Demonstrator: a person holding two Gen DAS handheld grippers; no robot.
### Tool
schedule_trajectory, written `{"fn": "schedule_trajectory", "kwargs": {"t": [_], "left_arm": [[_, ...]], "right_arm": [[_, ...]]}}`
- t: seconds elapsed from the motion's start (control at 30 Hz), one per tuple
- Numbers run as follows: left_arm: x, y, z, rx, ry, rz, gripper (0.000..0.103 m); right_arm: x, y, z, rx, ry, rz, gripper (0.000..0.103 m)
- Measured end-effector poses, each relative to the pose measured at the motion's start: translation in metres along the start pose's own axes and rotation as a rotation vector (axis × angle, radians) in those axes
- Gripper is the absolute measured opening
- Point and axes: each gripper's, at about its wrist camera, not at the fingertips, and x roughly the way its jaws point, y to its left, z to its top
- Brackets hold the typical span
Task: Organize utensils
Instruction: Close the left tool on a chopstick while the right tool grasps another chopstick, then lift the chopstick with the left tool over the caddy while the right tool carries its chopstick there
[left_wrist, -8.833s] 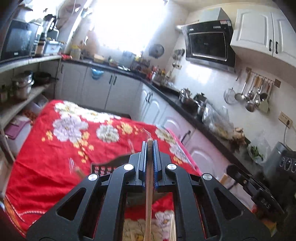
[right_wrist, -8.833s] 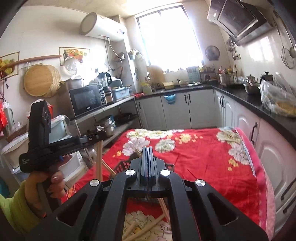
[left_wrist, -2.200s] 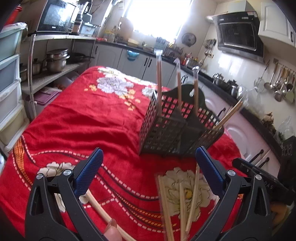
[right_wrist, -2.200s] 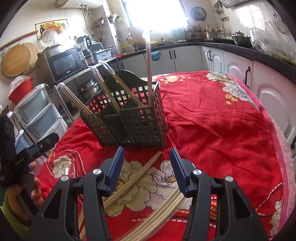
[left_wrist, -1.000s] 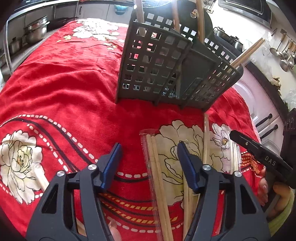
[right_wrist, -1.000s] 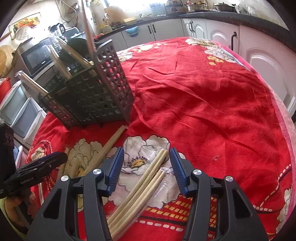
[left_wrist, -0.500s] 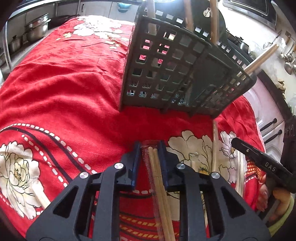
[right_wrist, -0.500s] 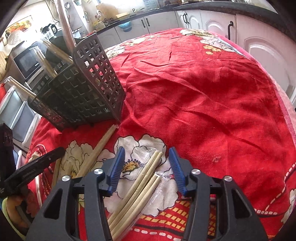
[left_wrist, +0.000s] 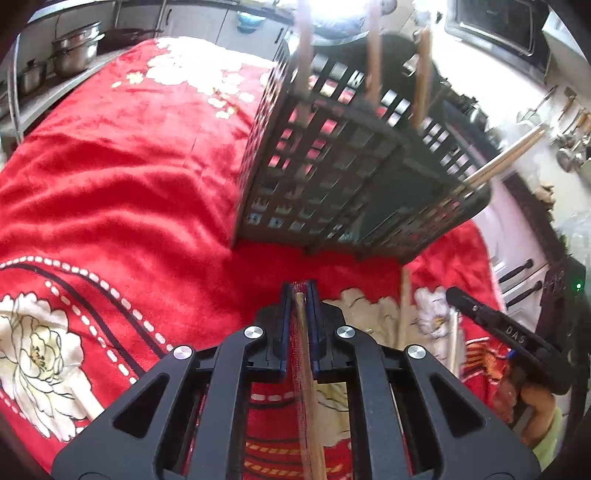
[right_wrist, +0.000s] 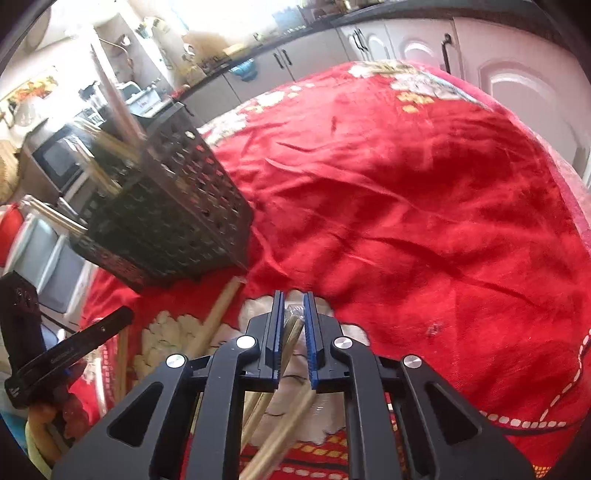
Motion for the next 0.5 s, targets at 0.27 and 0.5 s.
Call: {"fn": "schedule_trajectory", "kwargs": {"t": [0.27,0.5], "left_arm": [[-0.038,-0.015,0.014,0.017,-0.111,-0.066,0.004],[-0.070,-0.026,0.026,0.037,-0.199,-0.101,0.004]], "right_arm": [[-0.042,0.034,0.012,-0.087,-0.127,0.098,0.009],[-0.081,0.069,0.021,-0.176,-0.226,0.183,0.009]]}}
